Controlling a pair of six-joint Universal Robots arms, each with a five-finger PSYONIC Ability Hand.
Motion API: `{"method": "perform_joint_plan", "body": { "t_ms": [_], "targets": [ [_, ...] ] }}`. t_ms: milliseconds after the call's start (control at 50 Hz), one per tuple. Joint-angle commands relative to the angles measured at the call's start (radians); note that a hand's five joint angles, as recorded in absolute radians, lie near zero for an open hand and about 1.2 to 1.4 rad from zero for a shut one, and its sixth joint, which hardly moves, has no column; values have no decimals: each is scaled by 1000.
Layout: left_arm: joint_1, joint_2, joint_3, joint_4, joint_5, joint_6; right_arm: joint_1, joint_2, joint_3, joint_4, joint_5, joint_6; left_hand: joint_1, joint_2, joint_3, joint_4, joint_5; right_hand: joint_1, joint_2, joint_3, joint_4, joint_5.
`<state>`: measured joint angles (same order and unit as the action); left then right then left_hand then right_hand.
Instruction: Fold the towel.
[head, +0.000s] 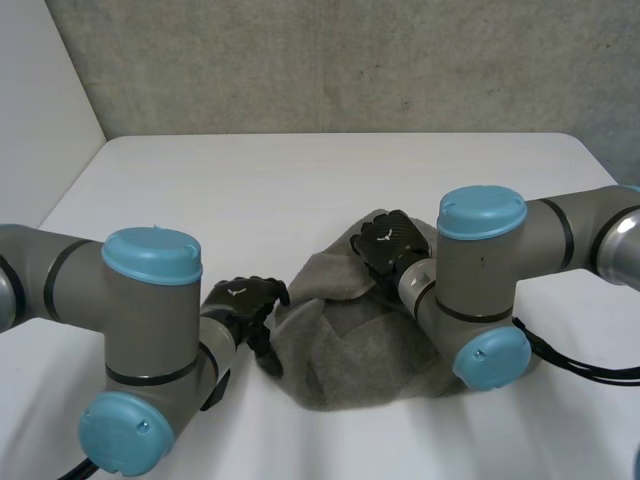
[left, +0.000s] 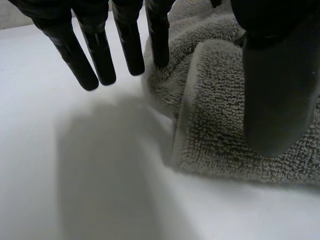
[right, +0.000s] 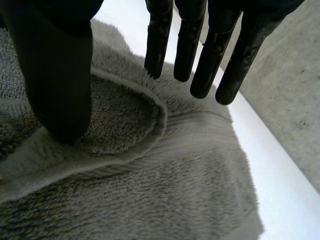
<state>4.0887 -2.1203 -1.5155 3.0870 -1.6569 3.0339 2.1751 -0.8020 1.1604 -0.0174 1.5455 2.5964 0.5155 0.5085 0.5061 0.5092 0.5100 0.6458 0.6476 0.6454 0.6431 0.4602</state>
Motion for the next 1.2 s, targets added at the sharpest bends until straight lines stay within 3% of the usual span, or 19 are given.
{"method": "perform_joint_plan", "body": {
  "t_ms": [20,40,60,80,100,320,420,440,480,560,700,740,760,800,840,920,940,1060,1200],
  "targets": [
    [-28,-23,20,9,0,2,-1,44,-50,19,7,37,412,419,421,418,243,523,521,524,526,534],
    [-28,-23,20,9,0,2,0,43,-57,17,10,39,414,421,424,421,245,706,704,706,708,717],
    [-33,-27,29,10,2,2,0,43,-57,17,10,39,685,692,694,691,516,707,706,708,710,719],
    [-33,-27,29,10,2,2,0,38,-71,16,14,40,687,694,697,694,518,750,748,750,753,761],
    [-36,-33,41,10,3,6,-3,37,-89,16,21,40,879,886,888,885,710,750,749,751,753,762],
    [-16,-33,156,-18,0,23,-18,-134,-149,30,30,-10,881,888,890,887,712,750,749,751,753,762],
    [94,85,198,-76,17,51,-61,-230,-146,193,2,-246,881,888,890,887,712,750,749,751,753,762],
    [94,85,198,-76,17,51,-61,-230,-146,194,2,-246,881,888,890,887,712,750,749,751,753,762],
    [102,82,202,-85,23,83,-67,-229,-149,299,-7,-419,881,888,890,887,712,750,749,751,753,762],
    [102,5,227,-82,25,209,-63,-188,-171,318,-12,-498,881,888,890,887,712,750,749,751,753,762],
    [98,-133,538,-64,8,304,-69,-65,-435,-47,16,-437,881,888,890,887,712,750,749,751,753,762],
    [99,-147,758,-9,-32,298,-70,-36,-551,-395,44,-383,881,888,890,887,712,750,749,751,753,762],
    [99,-147,759,-8,-32,298,-70,-36,-551,-397,44,-383,881,888,890,887,712,750,749,751,753,762],
    [99,-142,844,68,-69,293,-77,-61,-509,-763,93,-334,881,888,890,887,712,750,749,751,753,762],
    [104,-83,871,259,-93,277,-74,-91,-477,-870,96,-326,881,888,890,887,712,750,749,751,753,762],
    [101,5,811,409,-73,261,-75,-138,-439,-817,47,-317,881,888,890,887,712,750,749,751,753,762],
    [101,32,763,447,-58,261,-74,-138,-427,-715,3,-315,881,888,890,887,712,750,749,751,753,762],
    [110,72,533,466,3,266,-75,-112,-400,-309,-129,-285,881,888,890,887,712,750,749,751,753,762],
    [150,74,327,444,6,267,-77,-82,-363,-131,-142,-282,881,888,890,887,712,750,749,751,753,762]
  ]
}}
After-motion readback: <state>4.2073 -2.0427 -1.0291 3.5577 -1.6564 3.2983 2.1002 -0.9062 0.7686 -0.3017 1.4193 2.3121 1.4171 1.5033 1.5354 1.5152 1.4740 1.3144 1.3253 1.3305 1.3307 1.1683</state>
